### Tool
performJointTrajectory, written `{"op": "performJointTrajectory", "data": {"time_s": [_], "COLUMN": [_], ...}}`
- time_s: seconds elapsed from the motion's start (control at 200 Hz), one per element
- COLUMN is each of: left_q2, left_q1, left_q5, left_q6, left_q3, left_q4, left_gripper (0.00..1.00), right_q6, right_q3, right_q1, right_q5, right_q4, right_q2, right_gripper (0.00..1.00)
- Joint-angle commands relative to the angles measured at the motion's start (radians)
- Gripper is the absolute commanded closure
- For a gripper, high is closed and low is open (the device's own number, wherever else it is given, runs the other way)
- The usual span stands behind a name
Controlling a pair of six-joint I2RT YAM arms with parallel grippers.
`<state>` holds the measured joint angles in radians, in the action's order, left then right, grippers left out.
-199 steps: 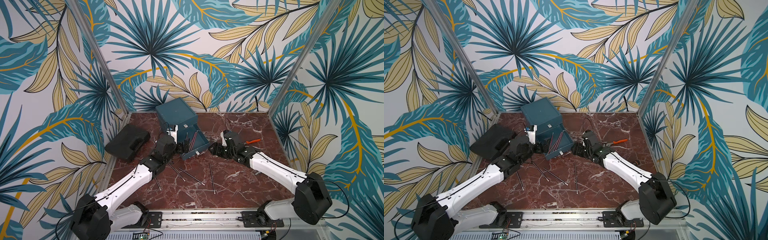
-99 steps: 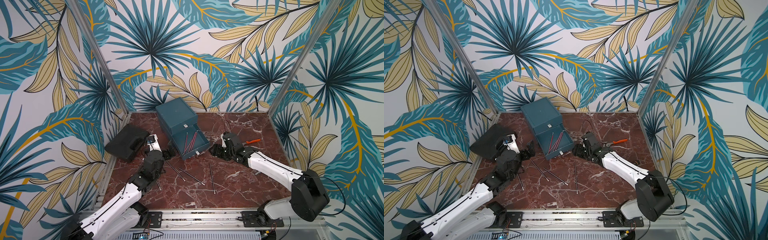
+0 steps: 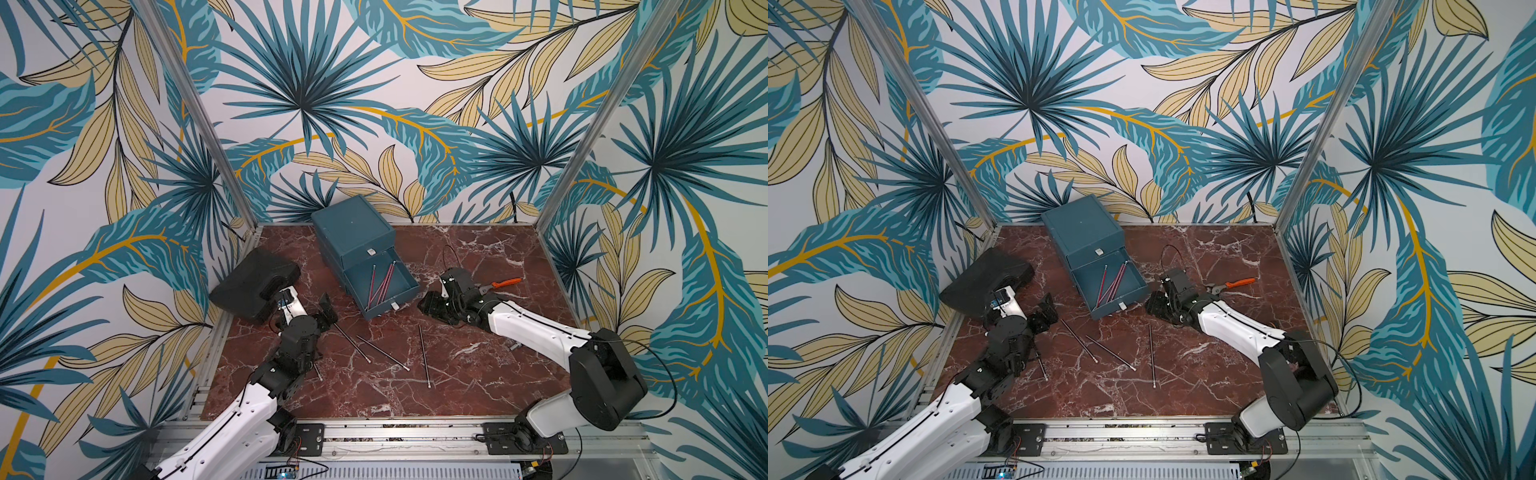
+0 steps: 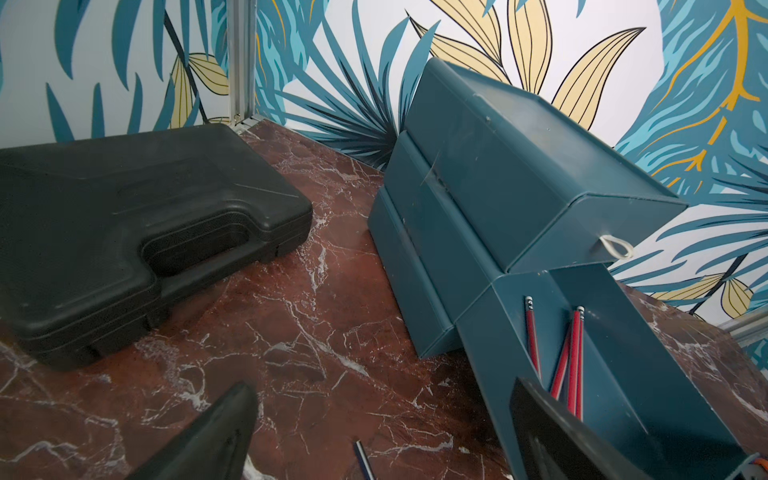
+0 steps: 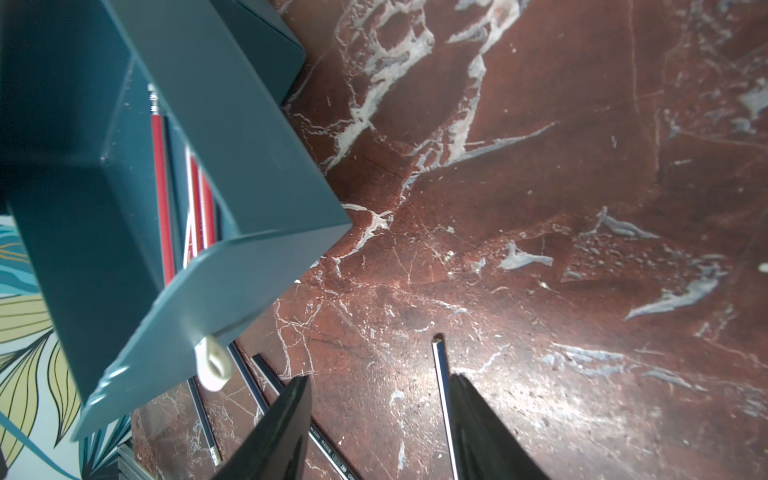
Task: Please place the pencils in the drawer according to their color
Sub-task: Close the drawer in the storage box.
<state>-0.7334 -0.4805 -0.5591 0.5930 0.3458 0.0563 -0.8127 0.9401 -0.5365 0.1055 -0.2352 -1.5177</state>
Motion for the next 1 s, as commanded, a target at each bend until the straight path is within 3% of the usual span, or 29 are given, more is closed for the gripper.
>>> {"op": "performJointTrajectory", "data": {"time_s": [0.0, 0.245, 0.601, 0.997], "left_q2": [0.004, -0.051, -0.036, -0.003], "left_q1": [0.008, 0.008, 0.008, 0.008], "left_q5": [0.037, 0.145, 0.173, 0.311], "left_q6": [0.016, 0.022, 0.095, 0.121], "left_q3": [-0.040, -0.035, -0.011, -0.057], "left_q4": [0.029, 0.048, -0.058, -0.099], "left_gripper": [0.00, 0.00, 0.00, 0.00], "right_q6": [-0.035, -0.068, -0.042, -0.030], "right_q3": [-0.027, -0.035, -0.088, -0.020], "right_q1": [0.003, 0.001, 0.000, -0.006], "right_q5": [-0.009, -0.033, -0.106, -0.095], "right_q4": [0.007, 0.007, -0.027, 0.072], "right_q2": [-0.007, 0.002, 0.049, -0.035], "right_gripper": [0.44, 0.45, 0.45, 0.46]}}
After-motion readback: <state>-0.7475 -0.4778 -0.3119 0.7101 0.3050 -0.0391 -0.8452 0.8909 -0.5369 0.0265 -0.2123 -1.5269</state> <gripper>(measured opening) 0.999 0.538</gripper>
